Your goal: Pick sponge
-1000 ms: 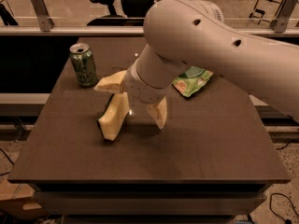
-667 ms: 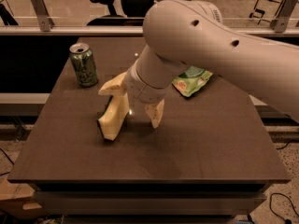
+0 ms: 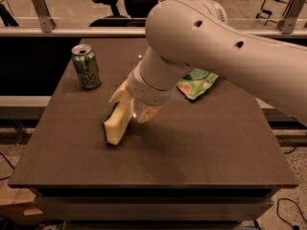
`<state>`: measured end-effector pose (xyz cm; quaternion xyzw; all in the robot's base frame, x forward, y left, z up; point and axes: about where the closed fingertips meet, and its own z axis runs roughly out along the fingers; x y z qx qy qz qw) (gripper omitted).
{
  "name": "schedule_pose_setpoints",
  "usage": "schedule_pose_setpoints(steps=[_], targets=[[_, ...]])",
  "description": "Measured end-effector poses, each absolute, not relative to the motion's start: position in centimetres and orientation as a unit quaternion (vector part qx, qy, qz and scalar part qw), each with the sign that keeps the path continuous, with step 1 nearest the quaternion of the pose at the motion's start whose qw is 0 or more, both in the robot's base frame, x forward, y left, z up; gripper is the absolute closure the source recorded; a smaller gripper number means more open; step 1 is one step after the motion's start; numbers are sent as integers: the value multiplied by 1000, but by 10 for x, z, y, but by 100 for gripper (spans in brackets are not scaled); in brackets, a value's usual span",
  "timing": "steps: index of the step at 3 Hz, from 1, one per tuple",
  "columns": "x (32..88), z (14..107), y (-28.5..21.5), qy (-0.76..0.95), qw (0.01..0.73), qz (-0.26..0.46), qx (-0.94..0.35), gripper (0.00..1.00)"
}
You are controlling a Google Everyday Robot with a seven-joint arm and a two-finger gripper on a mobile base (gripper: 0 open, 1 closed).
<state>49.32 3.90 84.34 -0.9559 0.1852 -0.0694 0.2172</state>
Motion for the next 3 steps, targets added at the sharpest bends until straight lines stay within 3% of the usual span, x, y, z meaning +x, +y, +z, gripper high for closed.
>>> schedule_pose_setpoints(steps=[2, 3], targets=[[497, 850, 32, 201, 227, -70, -950, 99], [502, 853, 22, 225, 255, -57, -939, 100]])
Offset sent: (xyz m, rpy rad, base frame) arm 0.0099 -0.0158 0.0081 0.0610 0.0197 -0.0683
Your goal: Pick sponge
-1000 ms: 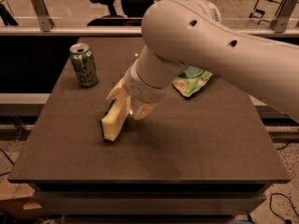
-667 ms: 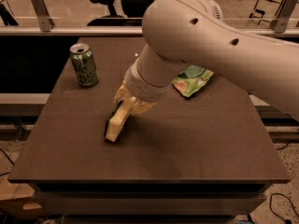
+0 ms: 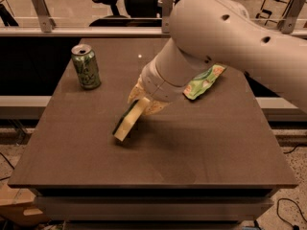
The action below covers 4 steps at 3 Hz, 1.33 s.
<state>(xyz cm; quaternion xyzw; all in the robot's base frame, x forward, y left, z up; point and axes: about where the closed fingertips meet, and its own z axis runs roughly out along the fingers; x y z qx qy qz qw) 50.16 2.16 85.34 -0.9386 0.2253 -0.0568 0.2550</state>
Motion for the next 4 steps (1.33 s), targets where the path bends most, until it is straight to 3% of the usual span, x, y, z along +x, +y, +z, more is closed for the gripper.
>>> schedule_pose_setpoints(steps=[2, 4], targets=[[524, 874, -4, 277, 358, -14, -892, 100], [539, 927, -22, 281, 406, -36, -869, 100]])
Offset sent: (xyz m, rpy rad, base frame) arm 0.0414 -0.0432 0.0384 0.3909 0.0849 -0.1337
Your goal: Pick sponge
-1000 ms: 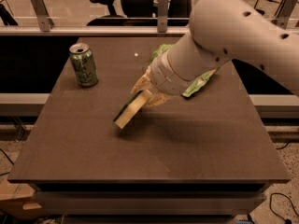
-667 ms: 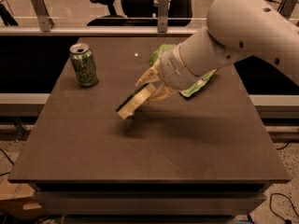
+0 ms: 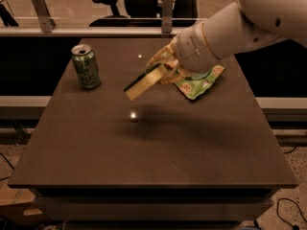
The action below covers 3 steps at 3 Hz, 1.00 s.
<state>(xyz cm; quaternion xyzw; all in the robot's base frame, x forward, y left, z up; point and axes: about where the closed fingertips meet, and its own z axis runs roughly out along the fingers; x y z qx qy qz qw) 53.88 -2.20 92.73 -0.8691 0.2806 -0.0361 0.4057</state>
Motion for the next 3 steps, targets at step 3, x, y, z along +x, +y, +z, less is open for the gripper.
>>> schedule_pose_setpoints(steps=[3], targets=[[526, 983, -54, 281, 458, -62, -841, 100]])
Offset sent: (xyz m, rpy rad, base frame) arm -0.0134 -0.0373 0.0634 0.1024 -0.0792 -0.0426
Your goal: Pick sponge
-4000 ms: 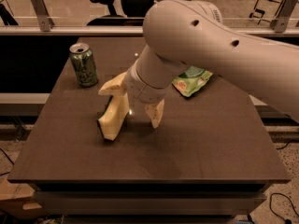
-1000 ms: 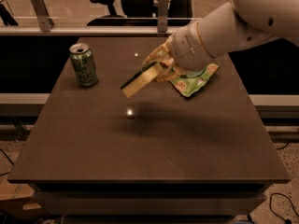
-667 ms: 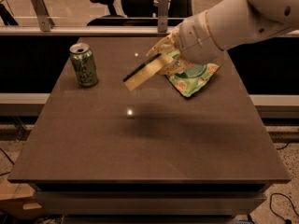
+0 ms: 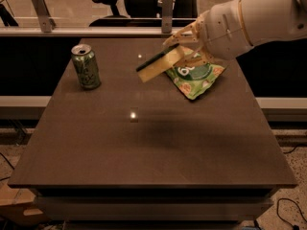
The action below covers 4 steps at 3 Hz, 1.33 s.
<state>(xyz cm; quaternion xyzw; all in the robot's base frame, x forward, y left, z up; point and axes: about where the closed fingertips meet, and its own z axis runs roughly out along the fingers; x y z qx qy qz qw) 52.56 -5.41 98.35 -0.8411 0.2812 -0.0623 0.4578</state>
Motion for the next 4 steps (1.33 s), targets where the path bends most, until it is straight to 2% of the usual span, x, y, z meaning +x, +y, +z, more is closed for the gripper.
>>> schedule_pose_setpoints(steps=[4], targets=[[512, 1012, -86, 288, 498, -68, -815, 100]])
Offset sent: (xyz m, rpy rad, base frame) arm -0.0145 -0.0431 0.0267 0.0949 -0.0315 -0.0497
